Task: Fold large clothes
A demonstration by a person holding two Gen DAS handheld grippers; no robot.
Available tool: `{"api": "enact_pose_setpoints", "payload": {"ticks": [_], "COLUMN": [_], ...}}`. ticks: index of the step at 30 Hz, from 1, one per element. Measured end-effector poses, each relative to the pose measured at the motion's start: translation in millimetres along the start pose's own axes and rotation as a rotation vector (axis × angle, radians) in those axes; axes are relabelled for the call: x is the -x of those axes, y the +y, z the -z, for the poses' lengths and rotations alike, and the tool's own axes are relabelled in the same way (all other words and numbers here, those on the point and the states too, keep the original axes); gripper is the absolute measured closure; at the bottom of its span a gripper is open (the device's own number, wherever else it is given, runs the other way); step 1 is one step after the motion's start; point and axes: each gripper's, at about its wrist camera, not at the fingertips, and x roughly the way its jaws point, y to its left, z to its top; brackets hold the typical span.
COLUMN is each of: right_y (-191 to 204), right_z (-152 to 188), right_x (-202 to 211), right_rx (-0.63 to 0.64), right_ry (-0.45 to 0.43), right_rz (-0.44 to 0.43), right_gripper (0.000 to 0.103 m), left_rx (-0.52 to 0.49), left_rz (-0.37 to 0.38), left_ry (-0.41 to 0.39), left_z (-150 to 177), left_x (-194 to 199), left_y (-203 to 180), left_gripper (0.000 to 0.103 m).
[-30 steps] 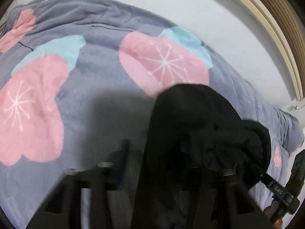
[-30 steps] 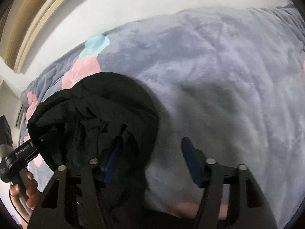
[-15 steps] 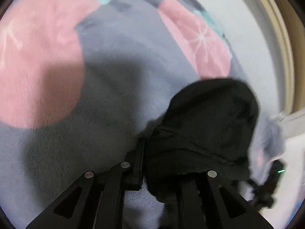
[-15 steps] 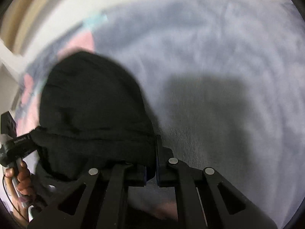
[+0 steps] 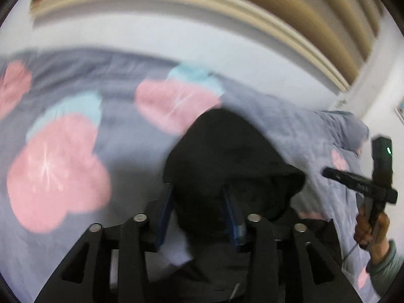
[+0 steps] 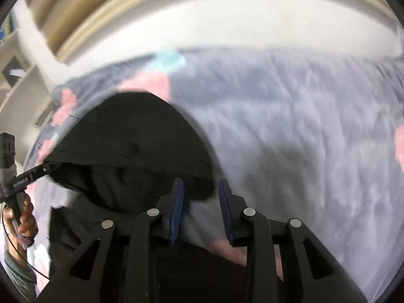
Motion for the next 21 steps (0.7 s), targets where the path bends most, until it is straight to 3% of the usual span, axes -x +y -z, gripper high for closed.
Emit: {"api": "enact_pose_setpoints", "payload": {"ticks": [3, 5, 7, 9, 10, 13, 16, 19, 21], "right_y": [20.5, 33.2, 37.0, 39.5, 39.9, 40.4, 35.7, 37.8, 37.5], "right_z": [-16.5, -19.9, -22.5, -24.7, -25.5, -20.8, -6.5, 14.2, 22.3], "right_x": [0.6, -4.3, -11.6, -23.7, -33.9, -69.1, -103.8, -121.6, -130.1], "right_rx": [0.049, 0.083, 0.081, 0.056, 0.041, 0.010, 0.006, 0.052, 0.063], "right_ry": [-0.015, -0.021, -0.013, 0.002, 0.017, 0.092, 0.198, 0.222, 0.227], "right_rz": [-0.009, 0.012, 0.006, -0.015, -0.024, -0.018, -0.011, 0.003, 0.015], "right_gripper": [0.071, 0.071, 0.071, 0.071, 0.071, 0.071, 0.072, 0.072, 0.072], "left_rx": [-0.039, -0.030, 0.002, 0.077, 0.107, 0.219, 0.264, 0.203, 0.146], "left_rz": [-0.021, -0.018, 0.060, 0.162, 0.174, 0.119, 0.039, -0.072, -0.104], "left_ry": [-0.019, 0.030, 0.052, -0.014, -0.030, -0.006, 0.078, 0.224, 0.214], "left_z": [-2.2, 1.5, 8.6, 7.9, 5.8, -3.3, 5.3, 31.1, 44.7], "left_x": [12.9, 7.7, 5.8, 8.7, 5.3, -34.9, -76.0, -118.9, -125.3], "left_y": [-5.8, 3.2, 11.2, 16.4, 17.9, 29.2, 36.3, 36.1, 29.8], "left_gripper": [0.042, 0.042, 0.042, 0.042, 0.042, 0.041, 0.042, 0.041, 0.041]}}
